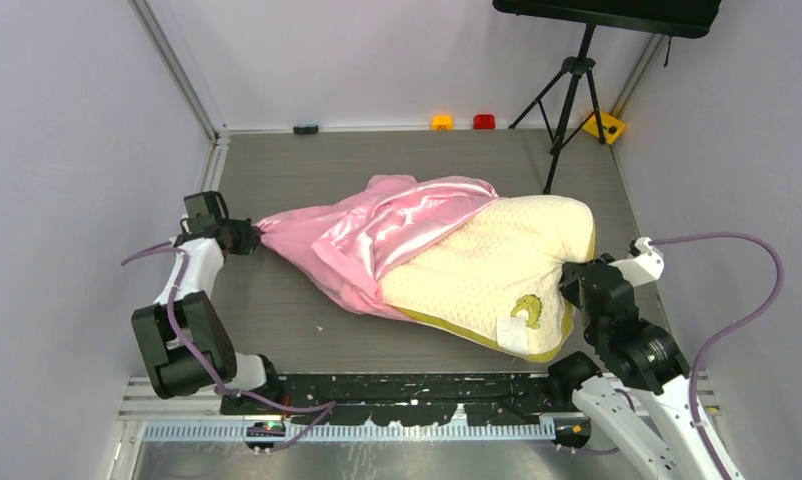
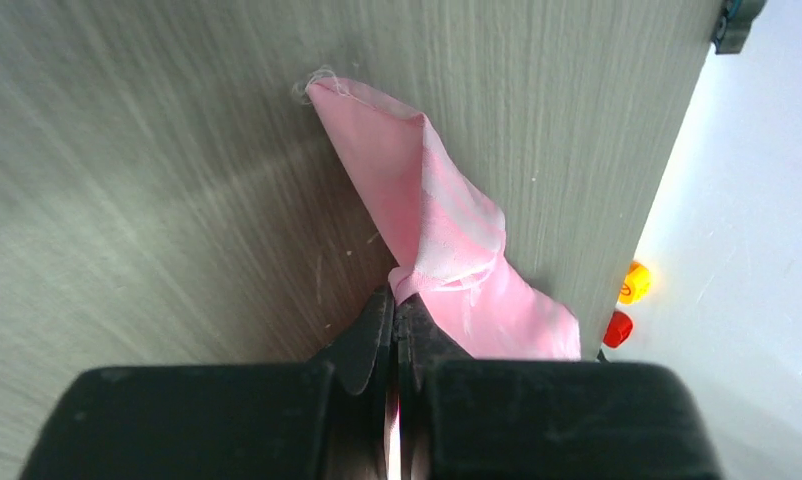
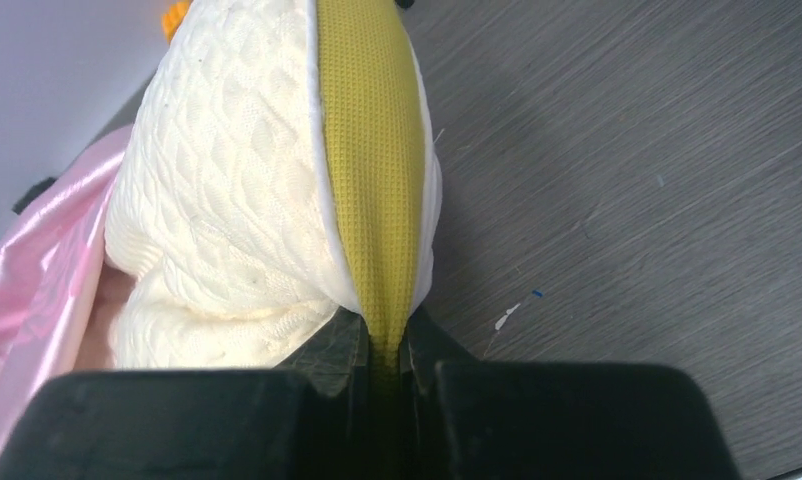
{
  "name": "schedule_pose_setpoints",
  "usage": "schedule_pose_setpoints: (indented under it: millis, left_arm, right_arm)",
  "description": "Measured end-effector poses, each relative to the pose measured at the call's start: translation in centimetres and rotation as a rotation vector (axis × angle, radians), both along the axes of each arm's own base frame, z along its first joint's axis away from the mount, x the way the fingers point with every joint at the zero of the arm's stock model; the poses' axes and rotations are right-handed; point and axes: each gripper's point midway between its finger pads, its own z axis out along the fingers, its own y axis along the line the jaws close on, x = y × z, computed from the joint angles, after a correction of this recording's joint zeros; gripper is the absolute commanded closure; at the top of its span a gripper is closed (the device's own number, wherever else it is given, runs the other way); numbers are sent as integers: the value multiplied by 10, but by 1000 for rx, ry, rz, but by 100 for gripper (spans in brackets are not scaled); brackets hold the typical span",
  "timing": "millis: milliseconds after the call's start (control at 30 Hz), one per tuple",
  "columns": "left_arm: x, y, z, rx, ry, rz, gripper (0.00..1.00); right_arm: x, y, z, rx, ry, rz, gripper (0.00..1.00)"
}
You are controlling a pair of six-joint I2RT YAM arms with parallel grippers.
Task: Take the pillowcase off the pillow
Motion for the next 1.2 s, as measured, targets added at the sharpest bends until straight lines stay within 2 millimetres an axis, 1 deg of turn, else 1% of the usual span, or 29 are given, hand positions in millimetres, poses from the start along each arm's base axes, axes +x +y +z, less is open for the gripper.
schedule_pose_setpoints:
  millis: [167, 300, 400, 567, 633, 867, 1067, 1200]
  left_arm:
    - [-18, 15, 3, 20, 38, 30, 100]
    - [-36, 26, 13, 72, 61, 72, 100]
    - [-50, 40, 27, 140, 58, 135, 100]
    - [-69, 60, 60, 274, -6, 234, 100]
    - [-74, 69, 66, 314, -10, 269, 100]
    - [-84, 78, 53, 340, 69, 303, 100]
    - [-91, 88, 52, 377, 93, 345, 100]
    - [-97, 101, 55, 412, 105, 402, 100]
  right_arm:
    - [-4, -4, 6, 17, -22, -21, 100]
    - [-5, -6, 4, 15, -10, -33, 100]
    - [-5, -11, 5, -6, -7, -58, 100]
    - [-10, -25, 14, -38, -21, -116, 100]
    - [-12, -30, 17, -45, -39, -143, 100]
    - [-17, -42, 17, -79, -38, -195, 100]
    - [-25, -59, 25, -106, -50, -280, 100]
    - [-32, -73, 31, -140, -67, -350, 100]
